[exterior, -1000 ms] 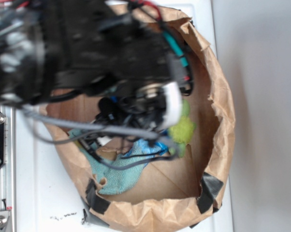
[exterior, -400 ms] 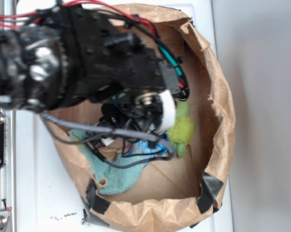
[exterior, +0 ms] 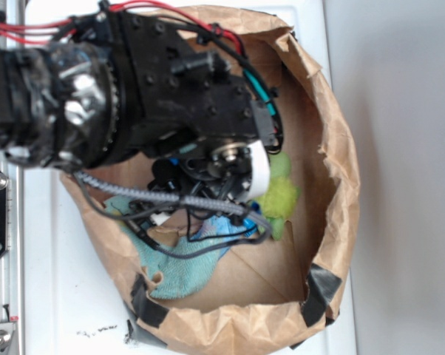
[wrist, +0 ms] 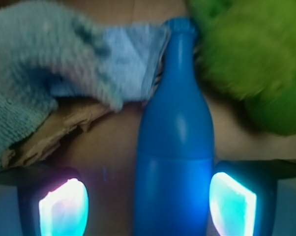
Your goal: Grab the blue bottle.
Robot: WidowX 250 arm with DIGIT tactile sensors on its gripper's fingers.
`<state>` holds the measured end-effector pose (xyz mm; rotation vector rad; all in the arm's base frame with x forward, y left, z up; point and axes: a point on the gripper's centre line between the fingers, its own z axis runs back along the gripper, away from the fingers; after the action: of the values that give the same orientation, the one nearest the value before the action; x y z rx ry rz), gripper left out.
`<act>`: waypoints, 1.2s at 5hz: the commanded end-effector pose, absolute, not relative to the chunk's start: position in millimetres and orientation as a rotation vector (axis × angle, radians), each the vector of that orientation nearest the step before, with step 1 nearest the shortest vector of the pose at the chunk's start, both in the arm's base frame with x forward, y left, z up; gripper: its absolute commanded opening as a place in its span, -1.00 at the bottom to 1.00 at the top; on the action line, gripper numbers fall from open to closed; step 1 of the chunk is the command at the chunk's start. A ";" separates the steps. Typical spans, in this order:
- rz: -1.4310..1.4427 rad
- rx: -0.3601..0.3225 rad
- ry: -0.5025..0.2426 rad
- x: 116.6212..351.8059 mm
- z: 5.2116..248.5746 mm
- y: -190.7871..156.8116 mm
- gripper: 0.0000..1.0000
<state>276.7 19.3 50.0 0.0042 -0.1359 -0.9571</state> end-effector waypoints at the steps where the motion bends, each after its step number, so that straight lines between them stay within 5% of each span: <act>1: -0.989 0.045 -0.149 269.5 57.0 1.4 1.00; 3: -0.993 0.037 -0.124 283.1 63.8 7.0 1.00; 4: -0.962 0.040 -0.145 284.5 65.6 9.2 -1.00; 6: -0.952 0.054 -0.159 283.1 64.9 8.6 -1.00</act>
<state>279.7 15.4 53.0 0.0264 -0.1192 -0.9490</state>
